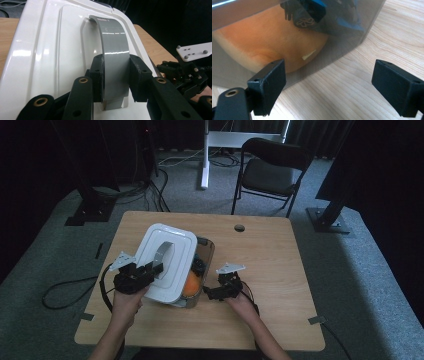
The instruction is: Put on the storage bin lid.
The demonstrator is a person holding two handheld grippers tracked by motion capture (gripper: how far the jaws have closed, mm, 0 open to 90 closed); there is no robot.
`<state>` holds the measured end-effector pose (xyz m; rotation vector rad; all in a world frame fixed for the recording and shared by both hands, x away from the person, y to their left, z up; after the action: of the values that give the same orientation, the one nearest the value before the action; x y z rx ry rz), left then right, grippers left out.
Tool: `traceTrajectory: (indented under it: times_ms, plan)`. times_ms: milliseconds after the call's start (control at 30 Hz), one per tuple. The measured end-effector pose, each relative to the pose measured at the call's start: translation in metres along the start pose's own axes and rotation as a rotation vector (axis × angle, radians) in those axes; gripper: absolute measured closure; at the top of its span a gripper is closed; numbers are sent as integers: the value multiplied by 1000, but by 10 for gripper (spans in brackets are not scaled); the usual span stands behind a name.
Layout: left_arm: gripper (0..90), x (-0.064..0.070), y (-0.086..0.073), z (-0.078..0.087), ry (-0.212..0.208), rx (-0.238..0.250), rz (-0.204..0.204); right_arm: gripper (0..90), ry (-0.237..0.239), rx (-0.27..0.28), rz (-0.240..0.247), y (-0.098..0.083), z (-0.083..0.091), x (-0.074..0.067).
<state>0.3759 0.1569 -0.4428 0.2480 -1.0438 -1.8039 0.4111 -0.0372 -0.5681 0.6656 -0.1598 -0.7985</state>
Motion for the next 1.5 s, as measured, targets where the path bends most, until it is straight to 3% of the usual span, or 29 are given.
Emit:
traceTrajectory:
  times_ms: [733,900,1133,1300,1500]
  plan:
    - [685,12,8,-15,-71,-40,-61,114,-10,2,-5,9,-15,-14]
    - [684,12,10,-19,-116,-58,-68,114,-7,13,-6,9,-9,-13]
    - [684,7,10,-27,-114,-73,-86,115,-15,26,-14,8,0,-6]
    - [684,-1,11,-33,-137,-88,-54,114,-19,28,-16,5,3,-2]
    - [683,-4,13,-40,-166,-113,-45,114,-23,20,-18,2,4,1]
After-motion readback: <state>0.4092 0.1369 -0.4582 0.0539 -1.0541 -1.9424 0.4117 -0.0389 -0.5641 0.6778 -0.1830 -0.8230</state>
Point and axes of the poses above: each handheld gripper's, and its own axes: z roughly backward along the jaws, y roughly out of its top, x roughly to its right, the point moved 10 cm from there along -z, roughly forward along the jaws, and after that the axes turned 13 degrees about -x, right-handed, at the moved point
